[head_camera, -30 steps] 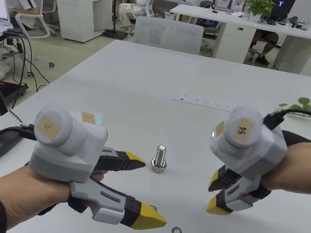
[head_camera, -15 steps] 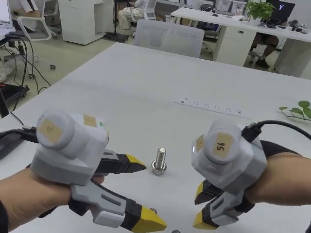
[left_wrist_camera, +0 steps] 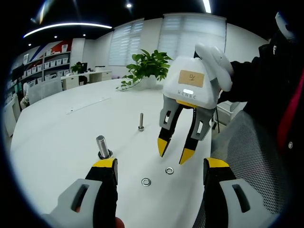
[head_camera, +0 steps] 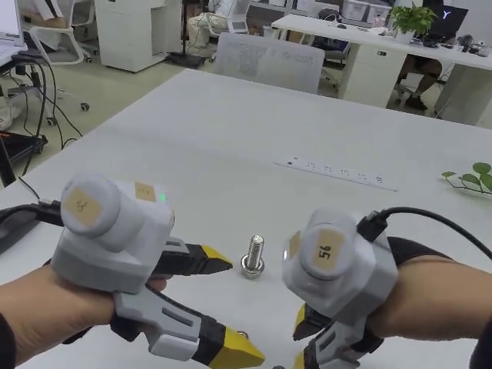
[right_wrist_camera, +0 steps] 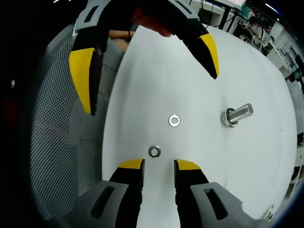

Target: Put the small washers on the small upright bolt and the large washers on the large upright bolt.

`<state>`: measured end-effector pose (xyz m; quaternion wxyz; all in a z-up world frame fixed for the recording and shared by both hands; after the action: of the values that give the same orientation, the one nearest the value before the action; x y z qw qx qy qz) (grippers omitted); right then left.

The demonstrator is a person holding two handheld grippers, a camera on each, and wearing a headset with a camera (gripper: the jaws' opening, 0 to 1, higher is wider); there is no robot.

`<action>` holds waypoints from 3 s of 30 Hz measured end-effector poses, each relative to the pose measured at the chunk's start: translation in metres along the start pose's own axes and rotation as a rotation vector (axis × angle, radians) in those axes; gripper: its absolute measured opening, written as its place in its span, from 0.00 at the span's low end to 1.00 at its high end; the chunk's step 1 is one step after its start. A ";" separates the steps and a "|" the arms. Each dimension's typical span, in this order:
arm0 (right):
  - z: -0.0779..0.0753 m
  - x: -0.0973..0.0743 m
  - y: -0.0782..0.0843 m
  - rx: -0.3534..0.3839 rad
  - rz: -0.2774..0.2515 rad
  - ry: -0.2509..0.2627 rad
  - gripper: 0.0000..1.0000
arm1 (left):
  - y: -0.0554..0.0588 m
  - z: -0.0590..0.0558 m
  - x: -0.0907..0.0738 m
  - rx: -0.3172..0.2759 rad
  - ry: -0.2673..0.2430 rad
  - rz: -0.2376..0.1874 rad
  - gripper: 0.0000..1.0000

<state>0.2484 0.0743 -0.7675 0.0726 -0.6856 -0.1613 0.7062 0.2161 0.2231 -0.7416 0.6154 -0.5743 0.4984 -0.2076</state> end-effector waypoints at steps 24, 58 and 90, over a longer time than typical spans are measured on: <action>0.002 0.023 0.000 -0.004 0.014 -0.032 0.25 | -0.001 0.001 -0.001 0.001 -0.004 -0.005 0.73; 0.003 0.028 0.000 -0.070 0.034 -0.005 0.21 | -0.004 0.004 0.000 0.002 -0.011 -0.018 0.73; 0.005 0.028 -0.002 -0.088 0.041 0.005 0.14 | -0.004 0.003 -0.003 0.004 -0.015 -0.026 0.73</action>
<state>0.2419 0.0847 -0.7937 0.0281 -0.6930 -0.1781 0.6980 0.2185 0.2261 -0.7369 0.6175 -0.5810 0.4860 -0.2123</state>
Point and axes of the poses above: the centre of the closed fingertips' face, and the gripper's own axes: x roughly forward along the fingers, z roughly to its left, y roughly out of its underside, the point moved 9 cm from there along -x, roughly backward along the fingers, and after that the axes turned 4 degrees about -z, right-handed, at the moved point
